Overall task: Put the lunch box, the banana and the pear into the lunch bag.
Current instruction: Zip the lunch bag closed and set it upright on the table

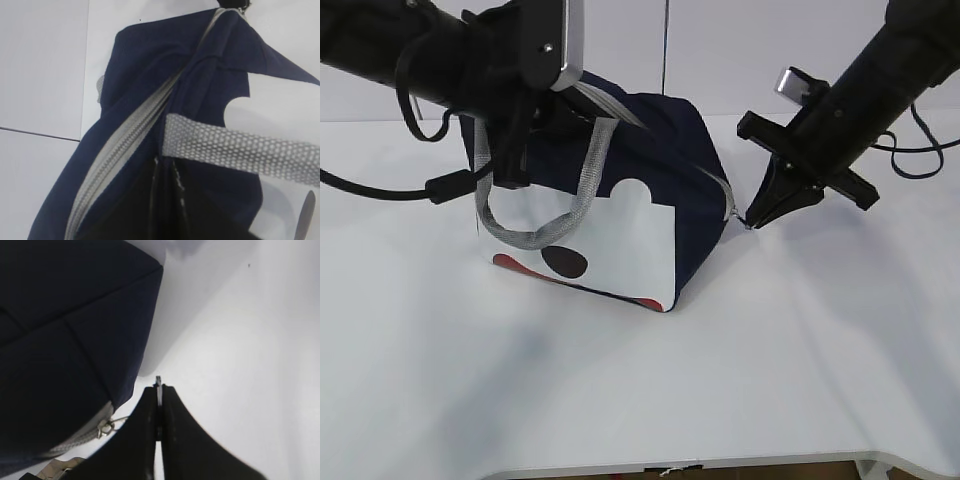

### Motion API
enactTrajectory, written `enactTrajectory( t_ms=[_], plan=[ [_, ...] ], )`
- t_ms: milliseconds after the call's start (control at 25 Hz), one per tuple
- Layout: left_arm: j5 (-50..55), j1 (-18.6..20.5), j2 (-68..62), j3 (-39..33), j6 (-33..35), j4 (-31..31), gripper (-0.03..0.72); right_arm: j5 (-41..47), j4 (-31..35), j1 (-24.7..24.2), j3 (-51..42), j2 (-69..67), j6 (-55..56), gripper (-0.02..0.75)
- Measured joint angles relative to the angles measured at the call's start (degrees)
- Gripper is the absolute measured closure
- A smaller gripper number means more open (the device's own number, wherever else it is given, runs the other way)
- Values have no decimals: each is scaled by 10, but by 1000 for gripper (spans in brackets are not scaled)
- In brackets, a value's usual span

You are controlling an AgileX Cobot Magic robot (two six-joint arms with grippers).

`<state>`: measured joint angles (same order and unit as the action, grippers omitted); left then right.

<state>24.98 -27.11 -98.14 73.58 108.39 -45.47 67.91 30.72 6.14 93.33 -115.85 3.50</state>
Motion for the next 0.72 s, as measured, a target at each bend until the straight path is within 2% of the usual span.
enactTrajectory(
  t_ms=[320,720],
  plan=[
    [0,1,0,-1,0,4,700,-12,26,0,0,-26,-31,720],
    [5,3,1,-1,-1,4,700,-28,17,0,0,-2,-94,713]
  ],
)
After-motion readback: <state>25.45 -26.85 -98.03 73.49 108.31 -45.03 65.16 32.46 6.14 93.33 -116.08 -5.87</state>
